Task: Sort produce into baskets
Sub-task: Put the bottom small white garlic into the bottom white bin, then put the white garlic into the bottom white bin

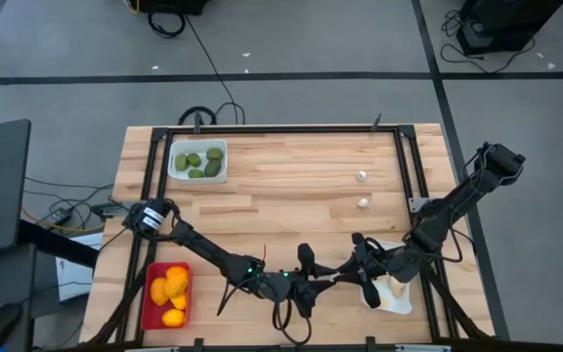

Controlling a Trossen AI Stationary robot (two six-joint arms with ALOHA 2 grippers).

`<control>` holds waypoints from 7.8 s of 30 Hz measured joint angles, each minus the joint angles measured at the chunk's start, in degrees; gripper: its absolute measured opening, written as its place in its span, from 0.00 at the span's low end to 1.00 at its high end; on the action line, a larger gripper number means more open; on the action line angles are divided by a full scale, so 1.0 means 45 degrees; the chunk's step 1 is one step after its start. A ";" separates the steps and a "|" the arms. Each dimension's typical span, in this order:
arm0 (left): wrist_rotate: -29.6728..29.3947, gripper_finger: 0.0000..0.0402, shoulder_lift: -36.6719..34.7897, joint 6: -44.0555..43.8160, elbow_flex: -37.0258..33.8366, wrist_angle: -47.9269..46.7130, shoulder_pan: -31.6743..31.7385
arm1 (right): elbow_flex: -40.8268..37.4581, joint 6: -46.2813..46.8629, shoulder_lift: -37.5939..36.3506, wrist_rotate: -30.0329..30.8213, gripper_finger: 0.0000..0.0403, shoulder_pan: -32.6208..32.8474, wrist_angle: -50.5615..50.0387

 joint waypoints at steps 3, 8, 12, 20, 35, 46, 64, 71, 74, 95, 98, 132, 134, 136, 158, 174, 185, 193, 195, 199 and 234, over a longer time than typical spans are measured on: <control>0.0037 0.41 -0.0005 -0.0605 0.0000 0.0025 0.0004 | 0.0000 -0.0116 0.0000 -0.0084 0.11 -0.0010 -0.0032; 0.0055 0.50 -0.0005 -0.2506 0.0000 -0.0389 0.0019 | 0.0005 -0.0082 -0.0273 -0.0799 0.09 -0.0019 -0.0999; -0.0080 0.57 -0.0001 -0.4196 0.0005 -0.1927 0.0017 | 0.0005 0.0823 -0.1100 -0.1794 0.10 -0.0019 -0.3208; -0.0225 0.59 0.0000 -0.7542 0.0005 -0.3650 0.0401 | 0.0005 0.3188 -0.2646 -0.4978 0.11 -0.0004 -0.8937; -0.0225 0.60 0.0000 -0.8195 0.0005 -0.3736 0.0809 | 0.0005 0.5129 -0.2764 -0.5853 0.39 0.0819 -1.2910; -0.0149 0.60 0.0000 -0.9536 0.0005 -0.4435 0.1338 | 0.0287 0.5683 -0.3539 -0.3893 0.49 0.0657 -1.2686; 0.4037 0.59 0.0000 -0.7844 0.0005 -0.4765 0.5040 | 0.0435 0.1192 -0.4464 -0.0052 0.49 -0.6398 -1.5004; 0.5948 0.59 0.0000 -0.7022 0.0005 -0.4321 0.6111 | 0.0150 -0.1676 -0.3735 -0.2029 0.50 -0.9351 -1.3638; 0.6227 0.59 0.0000 -0.6693 0.0005 -0.4335 0.6398 | 0.0146 -0.2344 -0.3287 -0.2527 0.50 -1.0214 -1.3331; 0.6944 0.59 0.0000 -0.6125 0.0000 -0.7359 0.7861 | 0.0136 -0.1588 0.1290 -0.4251 0.50 -1.2017 -1.1556; 0.6949 0.59 0.0000 -0.6121 0.0000 -0.7705 0.8069 | 0.0136 -0.1592 0.1784 -0.4836 0.49 -1.2145 -1.1280; 0.6595 0.59 0.0000 -0.8831 0.0000 -0.9428 0.7455 | 0.0136 0.1567 -0.4202 -0.7871 0.20 -0.5948 -1.2128; 0.6521 0.59 0.0000 -0.8846 0.0000 -0.9182 0.7355 | 0.0136 0.2190 -0.4357 -0.7798 0.20 -0.5088 -1.2137; 0.6490 0.59 0.0000 -0.8848 0.0000 -0.8928 0.7281 | 0.0136 0.2782 -0.4384 -0.7779 0.20 -0.4294 -1.2133; 0.6425 0.59 0.0000 -0.8904 0.0000 -0.8132 0.7203 | 0.0141 0.5443 -0.3257 -0.6456 0.49 -0.1329 -1.3347; 0.6425 0.59 0.0017 -0.8875 0.0000 -0.7909 0.7203 | 0.0160 0.4590 -0.4199 -0.0650 0.49 -0.4435 -1.3333; 0.6422 0.59 0.0631 -0.8885 -0.0008 -0.7390 0.7081 | 0.0160 0.2156 -0.2991 0.0377 0.49 -0.9769 -1.3042; 0.6420 0.59 0.0850 -0.8889 0.0000 -0.7443 0.6780 | 0.0160 -0.0145 -0.1540 -0.0541 0.49 -1.2699 -1.1103; 0.6396 0.59 0.0854 -0.8876 0.0000 -0.7462 0.6705 | 0.0160 -0.0542 -0.1087 -0.0980 0.49 -1.3219 -1.0612; 0.6391 0.59 0.0855 -0.8823 0.0000 -0.7402 0.6556 | 0.0160 -0.0914 -0.0176 -0.1426 0.49 -1.4034 -1.0273; 0.6217 0.59 0.0517 -0.8537 -0.0005 -0.8163 0.5803 | 0.0136 -0.2399 0.0302 -0.5024 0.11 -1.4646 -0.9749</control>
